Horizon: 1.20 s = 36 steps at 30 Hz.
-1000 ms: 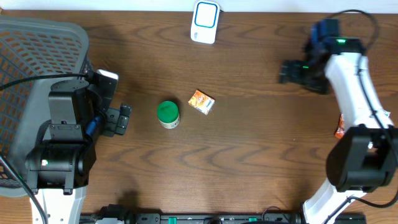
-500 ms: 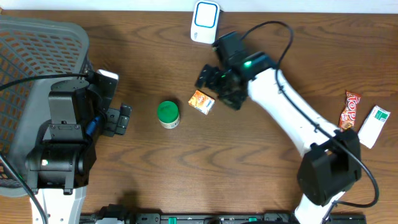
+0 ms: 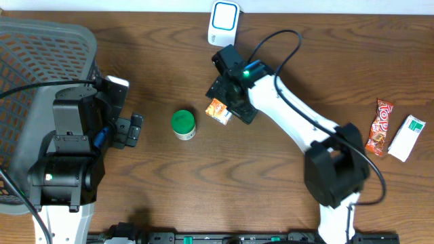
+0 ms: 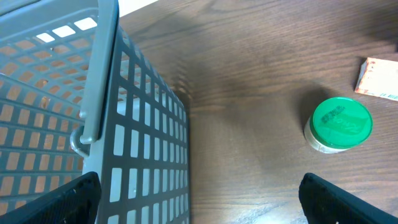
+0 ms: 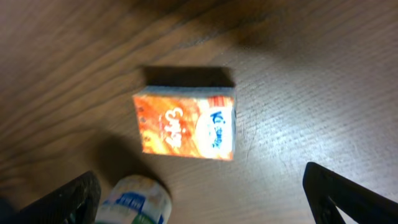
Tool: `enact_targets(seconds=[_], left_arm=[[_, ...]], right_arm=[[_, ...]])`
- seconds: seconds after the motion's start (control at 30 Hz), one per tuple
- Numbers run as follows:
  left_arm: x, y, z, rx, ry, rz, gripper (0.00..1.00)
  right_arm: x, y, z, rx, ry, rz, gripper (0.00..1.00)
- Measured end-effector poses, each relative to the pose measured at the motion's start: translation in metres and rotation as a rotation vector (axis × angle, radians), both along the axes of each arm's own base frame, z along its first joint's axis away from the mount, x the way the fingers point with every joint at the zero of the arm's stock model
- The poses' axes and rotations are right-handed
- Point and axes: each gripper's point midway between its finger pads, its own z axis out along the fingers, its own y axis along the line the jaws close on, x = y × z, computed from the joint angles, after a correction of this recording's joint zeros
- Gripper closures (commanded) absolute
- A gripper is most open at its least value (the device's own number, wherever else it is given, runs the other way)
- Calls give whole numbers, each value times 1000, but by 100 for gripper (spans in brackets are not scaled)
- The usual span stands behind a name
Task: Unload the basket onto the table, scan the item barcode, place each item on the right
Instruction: 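Reach the right gripper down to the small orange box, then grasp the orange box with the right gripper and lift it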
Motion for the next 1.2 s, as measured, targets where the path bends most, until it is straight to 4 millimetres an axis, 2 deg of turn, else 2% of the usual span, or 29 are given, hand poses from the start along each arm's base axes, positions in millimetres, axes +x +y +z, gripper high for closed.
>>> enact_targets(seconds=[0.3, 0.4, 0.53, 0.67, 0.73, 0.77, 0.8, 0.83, 0.9, 0.97, 1.03, 1.2], left_arm=[[0, 0, 0, 0, 0, 0, 1], [0, 0, 0, 0, 0, 0, 0], [0, 0, 0, 0, 0, 0, 1], [0, 0, 0, 0, 0, 0, 1], [0, 0, 0, 0, 0, 0, 1], [0, 0, 0, 0, 0, 0, 1], [0, 0, 0, 0, 0, 0, 1], [0, 0, 0, 0, 0, 0, 0], [0, 0, 0, 0, 0, 0, 1], [0, 0, 0, 0, 0, 0, 1], [0, 0, 0, 0, 0, 0, 1], [0, 0, 0, 0, 0, 1, 1]], right_arm=[[17, 23, -22, -45, 66, 86, 1], [14, 27, -40, -52, 106, 108, 1], [0, 17, -61, -101, 188, 118, 1], [-3, 15, -63, -112, 202, 127, 1], [-4, 15, -63, -115, 203, 136, 5], [-4, 14, -63, -117, 203, 143, 12], [-4, 14, -63, -119, 204, 148, 30], [-5, 14, -63, -121, 205, 151, 39], [-5, 12, -63, -129, 205, 161, 50], [-4, 10, -63, -141, 196, 170, 51], [-3, 9, -63, -152, 192, 183, 60], [-5, 4, -63, -177, 197, 227, 63]])
